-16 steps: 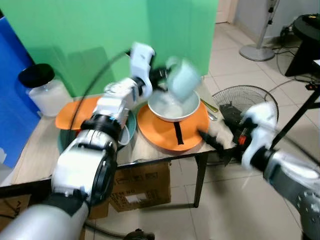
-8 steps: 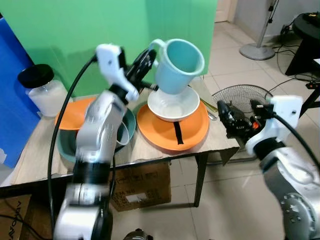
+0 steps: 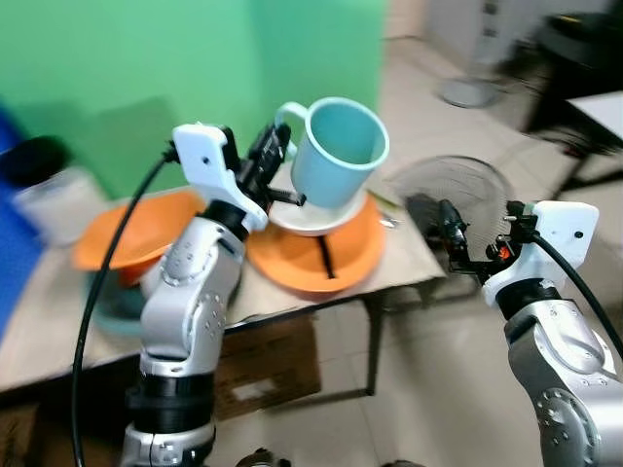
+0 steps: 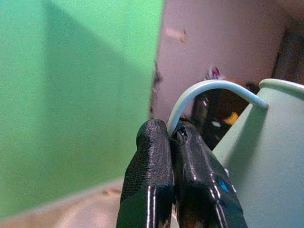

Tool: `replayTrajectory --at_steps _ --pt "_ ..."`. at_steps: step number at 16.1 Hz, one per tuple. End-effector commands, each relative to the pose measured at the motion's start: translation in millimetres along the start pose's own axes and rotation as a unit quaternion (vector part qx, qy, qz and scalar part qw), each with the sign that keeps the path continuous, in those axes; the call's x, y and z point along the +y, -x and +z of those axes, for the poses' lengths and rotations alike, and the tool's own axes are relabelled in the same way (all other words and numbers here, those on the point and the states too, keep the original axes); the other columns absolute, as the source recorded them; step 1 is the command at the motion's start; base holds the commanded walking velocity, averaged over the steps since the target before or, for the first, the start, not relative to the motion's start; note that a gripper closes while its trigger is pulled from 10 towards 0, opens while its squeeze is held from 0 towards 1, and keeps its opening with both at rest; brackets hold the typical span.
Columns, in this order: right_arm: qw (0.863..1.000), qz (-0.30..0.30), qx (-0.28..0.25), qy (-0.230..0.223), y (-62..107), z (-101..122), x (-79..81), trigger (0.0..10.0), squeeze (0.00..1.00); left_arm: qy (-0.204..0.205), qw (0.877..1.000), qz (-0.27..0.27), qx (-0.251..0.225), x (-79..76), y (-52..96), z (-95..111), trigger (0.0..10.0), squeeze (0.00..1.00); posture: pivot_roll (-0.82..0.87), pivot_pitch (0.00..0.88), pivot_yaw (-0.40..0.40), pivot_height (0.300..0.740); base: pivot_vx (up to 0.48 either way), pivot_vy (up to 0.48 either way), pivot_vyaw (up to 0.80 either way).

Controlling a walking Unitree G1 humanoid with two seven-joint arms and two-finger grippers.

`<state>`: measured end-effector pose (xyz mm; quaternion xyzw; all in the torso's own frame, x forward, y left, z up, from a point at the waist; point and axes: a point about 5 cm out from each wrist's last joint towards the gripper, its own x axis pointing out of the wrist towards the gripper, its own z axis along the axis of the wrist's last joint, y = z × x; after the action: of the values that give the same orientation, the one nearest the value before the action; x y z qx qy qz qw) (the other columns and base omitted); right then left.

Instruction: Setting the table

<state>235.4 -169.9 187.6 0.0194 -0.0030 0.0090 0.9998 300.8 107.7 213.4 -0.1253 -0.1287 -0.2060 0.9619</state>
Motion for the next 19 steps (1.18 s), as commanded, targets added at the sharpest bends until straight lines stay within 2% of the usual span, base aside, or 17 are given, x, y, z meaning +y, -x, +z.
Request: replayTrajectory --at_steps 1,2,4,6,7,9,11,15,19 --pt "1.0 -0.004 -0.003 0.007 -0.9 -1 2.7 10.0 0.0 -0.018 0.999 0.029 0.017 3.2 4.8 -3 10.0 0.0 0.01 0.0 0.113 0.74 0.0 0.0 -0.8" --pt "1.0 -0.014 -0.005 0.011 2.6 -1 1.9 10.0 0.0 -0.022 0.998 0.047 0.035 5.5 8.2 -6 10.0 0.0 0.0 0.0 0.114 0.74 0.0 0.0 -0.8" --pt "0.999 -0.035 -0.006 0.019 5.8 -1 -0.5 10.0 0.0 -0.044 0.997 0.047 0.049 6.4 10.7 -7 10.0 0.0 0.0 0.0 0.114 0.74 0.0 0.0 -0.8" --pt "0.997 -0.065 0.001 0.031 9.6 -5 -4.4 10.0 0.0 -0.093 0.993 0.049 0.055 8.4 14.8 -7 10.0 0.0 0.0 0.0 0.113 0.74 0.0 0.0 -0.8" --pt "0.997 -0.068 0.003 0.036 9.1 -6 -5.4 10.0 0.0 -0.097 0.993 0.047 0.054 7.9 15.3 -6 10.0 0.0 0.0 0.0 0.111 0.74 0.0 0.0 -0.8" --pt "0.997 -0.066 0.005 0.049 3.0 -4 -5.7 10.0 0.0 -0.143 0.985 0.06 0.075 14.0 19.8 -11 10.0 0.0 0.0 0.0 0.114 0.74 0.0 0.0 -0.8" --pt "0.997 -0.055 0.006 0.059 1.1 -2 -3.4 10.0 0.0 -0.171 0.98 0.065 0.08 17.4 23.9 -11 10.0 0.0 0.0 0.0 0.107 0.74 0.0 0.0 -0.8" --pt "0.996 -0.06 0.034 0.06 -6.6 -8 -3.5 10.0 0.0 -0.176 0.977 0.08 0.091 27.5 38.3 -13 10.0 0.0 0.03 0.0 0.074 0.74 0.0 0.0 -0.8" --pt "0.997 -0.039 0.041 0.052 -10.1 -9 0.5 10.0 0.0 -0.173 0.976 0.088 0.099 27.2 46.4 -15 10.0 0.0 0.05 0.0 0.046 0.74 0.0 0.0 -0.37"
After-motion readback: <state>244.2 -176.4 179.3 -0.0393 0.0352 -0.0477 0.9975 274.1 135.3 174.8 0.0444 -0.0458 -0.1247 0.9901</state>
